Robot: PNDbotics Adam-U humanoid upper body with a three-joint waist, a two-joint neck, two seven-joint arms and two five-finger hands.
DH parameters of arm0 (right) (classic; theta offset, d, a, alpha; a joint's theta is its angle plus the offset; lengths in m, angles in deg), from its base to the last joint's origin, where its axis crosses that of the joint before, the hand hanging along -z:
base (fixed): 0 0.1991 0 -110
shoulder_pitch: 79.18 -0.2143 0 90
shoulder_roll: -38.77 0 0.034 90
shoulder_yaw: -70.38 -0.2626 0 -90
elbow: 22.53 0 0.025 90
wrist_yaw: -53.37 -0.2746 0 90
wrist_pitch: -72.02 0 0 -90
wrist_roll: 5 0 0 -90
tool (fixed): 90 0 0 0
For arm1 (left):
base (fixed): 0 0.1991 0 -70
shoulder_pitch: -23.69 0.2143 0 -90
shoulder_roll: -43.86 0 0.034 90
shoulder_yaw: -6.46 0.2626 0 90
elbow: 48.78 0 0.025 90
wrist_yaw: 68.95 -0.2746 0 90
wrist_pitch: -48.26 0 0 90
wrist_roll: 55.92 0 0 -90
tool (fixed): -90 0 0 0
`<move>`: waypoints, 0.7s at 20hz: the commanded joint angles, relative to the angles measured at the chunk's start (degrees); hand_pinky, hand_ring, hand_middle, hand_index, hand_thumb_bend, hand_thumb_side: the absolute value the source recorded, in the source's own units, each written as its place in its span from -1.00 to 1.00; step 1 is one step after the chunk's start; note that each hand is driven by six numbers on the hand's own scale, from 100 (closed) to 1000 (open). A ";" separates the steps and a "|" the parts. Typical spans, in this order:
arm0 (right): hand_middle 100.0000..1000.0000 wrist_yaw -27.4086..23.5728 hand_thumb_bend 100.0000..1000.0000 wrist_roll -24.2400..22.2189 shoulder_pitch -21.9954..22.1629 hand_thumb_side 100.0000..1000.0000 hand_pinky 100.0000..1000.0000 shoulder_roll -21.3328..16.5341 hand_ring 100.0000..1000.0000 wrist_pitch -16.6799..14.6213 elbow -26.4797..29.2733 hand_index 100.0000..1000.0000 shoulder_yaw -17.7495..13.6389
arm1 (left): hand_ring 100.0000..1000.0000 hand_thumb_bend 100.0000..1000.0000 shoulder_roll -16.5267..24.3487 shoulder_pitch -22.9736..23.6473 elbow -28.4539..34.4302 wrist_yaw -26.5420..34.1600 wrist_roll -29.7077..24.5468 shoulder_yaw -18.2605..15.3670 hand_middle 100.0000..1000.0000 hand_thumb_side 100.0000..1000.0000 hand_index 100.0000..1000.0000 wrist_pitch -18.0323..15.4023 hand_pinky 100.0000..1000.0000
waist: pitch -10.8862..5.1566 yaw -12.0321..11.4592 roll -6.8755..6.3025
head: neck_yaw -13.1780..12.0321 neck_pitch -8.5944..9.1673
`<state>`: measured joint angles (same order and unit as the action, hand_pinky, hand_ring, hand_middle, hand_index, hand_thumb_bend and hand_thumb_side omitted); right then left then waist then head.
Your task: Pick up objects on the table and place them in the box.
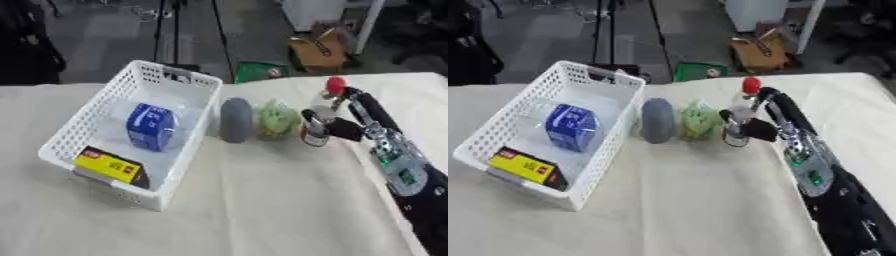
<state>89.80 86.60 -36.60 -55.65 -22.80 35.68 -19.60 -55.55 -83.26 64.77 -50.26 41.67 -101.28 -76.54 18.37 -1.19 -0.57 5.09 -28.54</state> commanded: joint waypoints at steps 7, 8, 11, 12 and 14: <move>-0.26 -1.81 -0.30 1.64 -0.89 0.15 0.88 -1.26 0.86 0.54 1.19 0.37 -0.41 | 0.31 -1.00 0.28 -0.51 1.04 -0.07 -0.03 0.16 0.51 0.28 0.42 0.10 0.37 | -0.96 -0.02 -0.01 | 0.15 0.94; -0.28 -1.88 -0.31 1.69 -0.88 0.12 0.88 -1.27 0.85 0.61 1.22 0.35 -0.40 | 0.31 -1.00 0.27 -0.51 1.04 -0.08 -0.02 0.16 0.51 0.28 0.41 0.10 0.37 | -0.96 0.00 -0.01 | 0.16 0.96; -0.30 -1.90 -0.30 1.76 -0.85 0.08 0.88 -1.29 0.84 0.80 1.30 0.33 -0.38 | 0.31 -1.00 0.23 -0.50 1.04 -0.13 -0.04 0.18 0.51 0.28 0.41 0.13 0.37 | -0.91 0.05 -0.01 | 0.18 1.00; -0.32 -1.89 -0.29 1.80 -0.85 0.06 0.87 -1.29 0.84 0.86 1.34 0.32 -0.39 | 0.31 -1.00 0.23 -0.50 1.04 -0.15 -0.04 0.18 0.51 0.28 0.41 0.14 0.37 | -0.90 0.06 0.00 | 0.18 1.02; -0.33 -1.91 -0.27 2.03 -0.87 0.03 0.87 -1.28 0.83 1.00 1.42 0.31 -0.43 | 0.31 -1.00 0.23 -0.50 1.04 -0.18 -0.06 0.18 0.51 0.28 0.41 0.13 0.37 | -0.88 0.05 -0.01 | 0.18 1.04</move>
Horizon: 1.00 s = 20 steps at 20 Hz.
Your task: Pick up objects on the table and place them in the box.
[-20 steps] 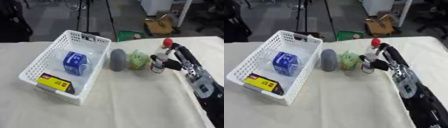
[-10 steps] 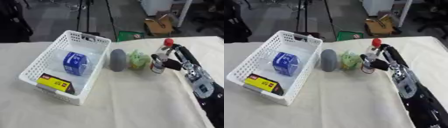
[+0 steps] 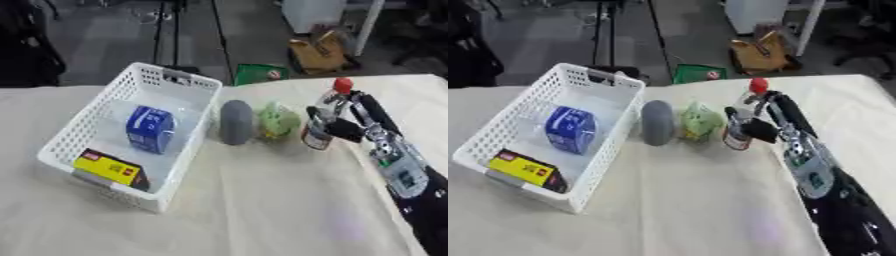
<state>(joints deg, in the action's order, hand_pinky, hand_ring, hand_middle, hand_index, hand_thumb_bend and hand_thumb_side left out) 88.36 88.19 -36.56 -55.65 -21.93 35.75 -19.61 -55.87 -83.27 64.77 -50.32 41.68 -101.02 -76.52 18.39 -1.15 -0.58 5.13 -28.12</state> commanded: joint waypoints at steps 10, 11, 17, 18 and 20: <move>-0.46 1.00 -0.28 2.90 -1.58 -0.08 0.84 -1.22 0.77 0.65 2.43 0.20 -0.27 | 0.31 -1.00 0.51 -0.49 1.04 -0.17 -0.06 -0.06 0.51 0.28 0.41 0.22 0.37 | -0.94 -0.01 0.12 | 0.20 0.46; -0.46 1.16 -0.28 3.16 -1.65 -0.08 0.84 -1.21 0.77 0.75 2.48 0.20 -0.27 | 0.31 -1.00 0.51 -0.49 1.04 -0.18 -0.06 -0.06 0.51 0.28 0.41 0.23 0.37 | -0.94 -0.02 0.13 | 0.19 0.45; -0.52 1.71 -0.29 4.11 -2.07 -0.09 0.82 -1.11 0.73 1.13 2.99 0.14 -0.18 | 0.31 -1.00 0.49 -0.48 1.04 -0.20 -0.07 -0.08 0.51 0.28 0.41 0.27 0.37 | -0.93 -0.04 0.20 | 0.20 0.44; -0.52 1.73 -0.29 4.16 -2.14 -0.08 0.82 -1.10 0.73 1.23 3.14 0.13 -0.15 | 0.31 -1.00 0.48 -0.48 1.04 -0.22 -0.07 -0.08 0.51 0.27 0.41 0.29 0.37 | -0.93 -0.03 0.21 | 0.21 0.43; -0.53 1.74 -0.29 4.20 -2.31 -0.08 0.82 -1.12 0.73 1.41 3.50 0.13 -0.08 | 0.31 -1.00 0.47 -0.48 1.04 -0.26 -0.08 -0.07 0.51 0.28 0.41 0.32 0.37 | -0.91 -0.03 0.24 | 0.18 0.41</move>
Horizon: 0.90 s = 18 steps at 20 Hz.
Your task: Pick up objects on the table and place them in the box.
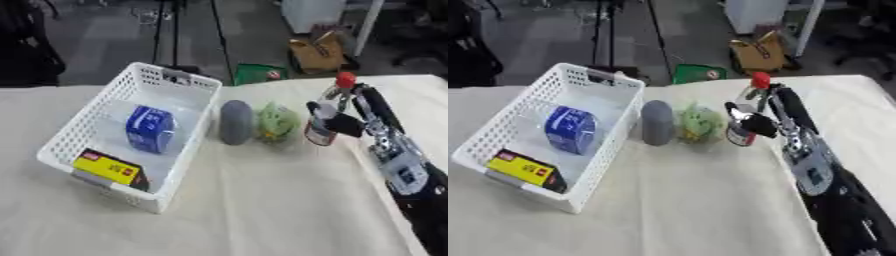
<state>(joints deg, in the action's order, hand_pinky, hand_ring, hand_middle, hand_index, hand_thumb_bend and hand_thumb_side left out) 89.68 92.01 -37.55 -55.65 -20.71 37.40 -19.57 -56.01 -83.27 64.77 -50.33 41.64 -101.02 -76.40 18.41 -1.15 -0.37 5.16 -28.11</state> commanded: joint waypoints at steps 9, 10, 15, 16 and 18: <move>-0.54 0.75 -0.31 0.27 -3.24 -0.03 0.81 -0.92 0.73 1.91 4.68 0.11 0.55 | 0.31 -1.00 0.69 -0.43 1.04 -0.26 0.09 -0.04 0.51 0.28 0.40 0.27 0.37 | -1.22 -0.08 0.19 | 0.00 0.08; -0.54 0.82 -0.31 0.20 -3.34 -0.03 0.81 -0.90 0.73 2.11 4.89 0.11 0.61 | 0.31 -1.00 0.69 -0.42 1.04 -0.26 0.10 -0.03 0.51 0.28 0.40 0.26 0.37 | -1.24 -0.08 0.20 | -0.01 0.07; -0.53 0.99 -0.36 -0.67 -7.29 0.09 0.80 -0.34 0.72 3.28 7.54 0.10 2.33 | 0.31 -1.00 0.79 -0.27 1.04 -0.21 0.15 0.08 0.51 0.28 0.40 0.45 0.37 | -1.78 -0.28 0.48 | -0.01 -0.53; -0.53 1.06 -0.36 -0.90 -8.10 0.09 0.80 -0.20 0.72 3.47 7.96 0.10 2.79 | 0.31 -1.00 0.81 -0.26 1.04 -0.18 0.16 0.09 0.51 0.28 0.40 0.48 0.37 | -1.87 -0.33 0.53 | -0.05 -0.62; -0.52 1.20 -0.39 -1.44 -9.92 0.13 0.80 0.13 0.71 3.53 8.61 0.10 3.78 | 0.31 -1.00 0.86 -0.21 1.04 -0.12 0.17 0.14 0.51 0.28 0.40 0.56 0.37 | -2.06 -0.45 0.64 | -0.14 -0.77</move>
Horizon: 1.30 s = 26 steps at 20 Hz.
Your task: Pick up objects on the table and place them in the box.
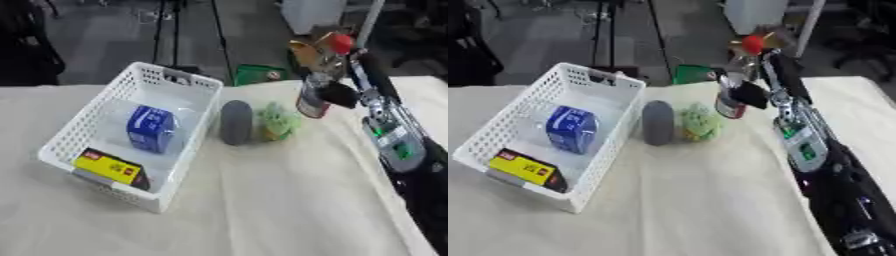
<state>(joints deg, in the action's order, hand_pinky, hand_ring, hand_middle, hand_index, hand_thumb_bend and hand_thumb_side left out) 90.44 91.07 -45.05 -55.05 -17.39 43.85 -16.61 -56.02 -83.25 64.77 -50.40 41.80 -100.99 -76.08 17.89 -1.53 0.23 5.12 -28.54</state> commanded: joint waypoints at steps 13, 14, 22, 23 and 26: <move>-0.51 1.05 -0.51 -2.94 -13.43 0.27 0.77 4.32 0.69 0.95 1.81 0.10 6.83 | 0.31 -1.00 0.92 -0.03 1.04 0.26 -0.18 0.43 0.51 0.29 0.40 0.63 0.37 | -2.28 -0.67 0.48 | -0.28 -1.32; -0.51 1.06 -0.51 -2.96 -14.05 0.27 0.77 4.90 0.69 1.38 2.01 0.10 7.30 | 0.31 -1.00 0.91 -0.02 1.04 0.30 -0.18 0.45 0.51 0.29 0.40 0.66 0.37 | -2.34 -0.72 0.50 | -0.31 -1.41; -0.52 3.29 -0.52 -2.90 -18.75 0.30 0.77 13.54 0.69 3.49 1.88 0.09 9.66 | 0.31 -1.00 0.66 0.04 1.04 0.71 -0.42 0.75 0.51 0.29 0.40 0.91 0.37 | -2.72 -1.84 0.55 | 0.27 -1.96; -0.52 3.64 -0.52 -2.87 -18.95 0.30 0.77 14.16 0.69 3.46 1.56 0.09 9.66 | 0.31 -1.00 0.64 0.04 1.04 0.75 -0.45 0.76 0.51 0.29 0.40 0.92 0.37 | -2.72 -1.88 0.55 | 0.30 -1.98; -0.52 4.81 -0.50 -2.90 -19.36 0.27 0.77 17.06 0.69 3.30 0.25 0.09 9.66 | 0.31 -1.00 0.53 -0.03 1.04 0.90 -0.55 0.88 0.51 0.29 0.40 0.96 0.37 | -2.74 -2.01 0.44 | 0.55 -2.00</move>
<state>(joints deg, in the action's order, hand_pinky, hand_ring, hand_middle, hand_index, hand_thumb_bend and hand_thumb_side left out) 94.44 88.06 -62.82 -38.71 -14.14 44.06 -6.85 -56.02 -82.92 64.77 -49.76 41.41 -100.27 -75.24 16.64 -3.48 0.98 5.42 -30.21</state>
